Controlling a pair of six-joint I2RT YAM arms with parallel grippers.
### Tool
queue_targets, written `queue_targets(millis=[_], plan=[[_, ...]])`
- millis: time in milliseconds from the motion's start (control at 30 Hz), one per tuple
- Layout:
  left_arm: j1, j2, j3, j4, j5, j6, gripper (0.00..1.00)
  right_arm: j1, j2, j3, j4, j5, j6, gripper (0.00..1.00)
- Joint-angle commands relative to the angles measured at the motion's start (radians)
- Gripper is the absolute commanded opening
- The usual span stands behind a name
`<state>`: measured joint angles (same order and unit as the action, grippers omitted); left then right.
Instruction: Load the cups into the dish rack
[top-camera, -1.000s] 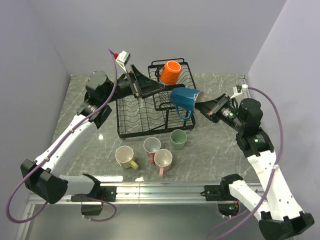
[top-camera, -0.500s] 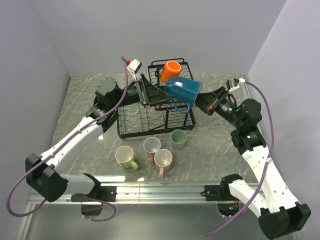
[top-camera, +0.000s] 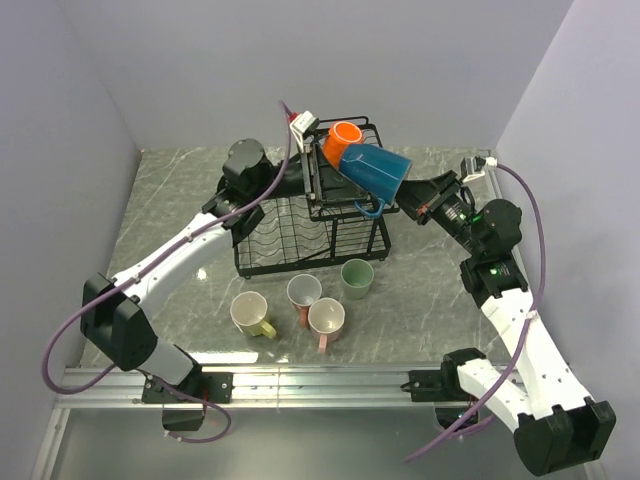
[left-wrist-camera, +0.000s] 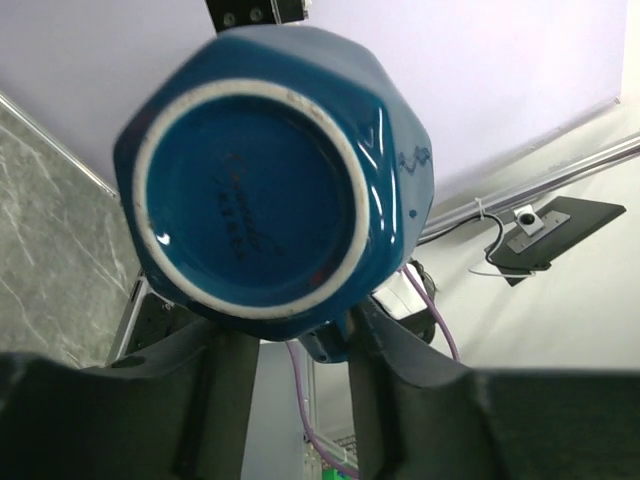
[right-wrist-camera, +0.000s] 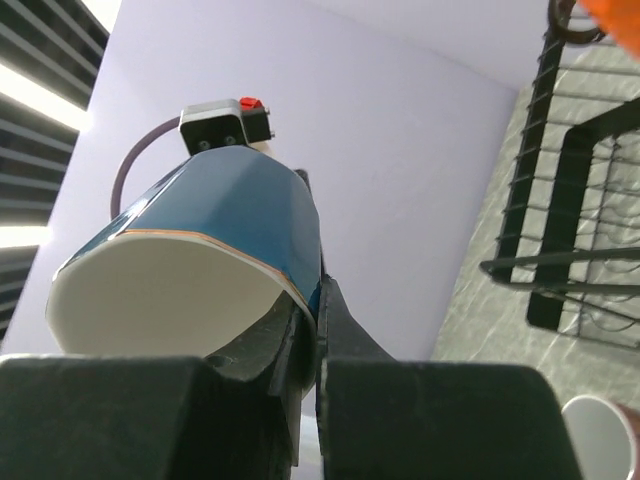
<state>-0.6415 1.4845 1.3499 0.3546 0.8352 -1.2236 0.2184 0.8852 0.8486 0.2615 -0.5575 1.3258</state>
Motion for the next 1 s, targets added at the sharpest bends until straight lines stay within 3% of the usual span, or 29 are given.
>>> queue_targets(millis=[0, 133, 267, 367, 400, 467, 500, 667, 700, 733, 867, 967], plan=[[-0.027, 0.031, 0.075, 0.107, 0.018, 0.007, 0.4, 0.024, 0.0, 0.018, 0.056, -0.068, -0.017, 0.0], [-0.035, 0.068, 0.118, 0.095, 0.033, 0.004, 0.4, 0.039, -0.008, 0.03, -0.023, -0.05, -0.095, 0.0], [-0.038, 0.098, 0.155, 0.103, 0.051, -0.01, 0.47, 0.079, -0.008, 0.085, -0.151, -0.013, -0.241, 0.0], [-0.038, 0.115, 0.178, 0.092, 0.053, -0.005, 0.32, 0.105, -0.006, 0.081, -0.176, -0.007, -0.267, 0.0], [-0.038, 0.12, 0.186, 0.078, 0.053, -0.002, 0.17, 0.107, -0.014, 0.076, -0.174, -0.005, -0.267, 0.0], [-0.037, 0.126, 0.21, 0.044, 0.044, 0.025, 0.0, 0.105, -0.025, 0.064, -0.179, 0.004, -0.275, 0.0], [-0.037, 0.126, 0.218, 0.025, 0.042, 0.039, 0.0, 0.105, -0.035, 0.064, -0.194, 0.01, -0.284, 0.0], [-0.012, 0.134, 0.331, -0.208, 0.031, 0.202, 0.0, 0.105, -0.054, 0.093, -0.289, 0.018, -0.368, 0.0], [0.0, 0.135, 0.351, -0.26, 0.027, 0.231, 0.0, 0.105, -0.055, 0.101, -0.345, 0.027, -0.385, 0.04], [0.026, 0.137, 0.374, -0.313, 0.018, 0.302, 0.0, 0.105, -0.057, 0.121, -0.384, 0.042, -0.404, 0.15], [0.097, 0.146, 0.5, -0.567, -0.074, 0.51, 0.0, 0.104, -0.084, 0.136, -0.562, 0.129, -0.497, 0.22], [0.105, 0.158, 0.583, -0.736, -0.226, 0.729, 0.0, 0.099, -0.114, 0.136, -0.663, 0.188, -0.546, 0.23]])
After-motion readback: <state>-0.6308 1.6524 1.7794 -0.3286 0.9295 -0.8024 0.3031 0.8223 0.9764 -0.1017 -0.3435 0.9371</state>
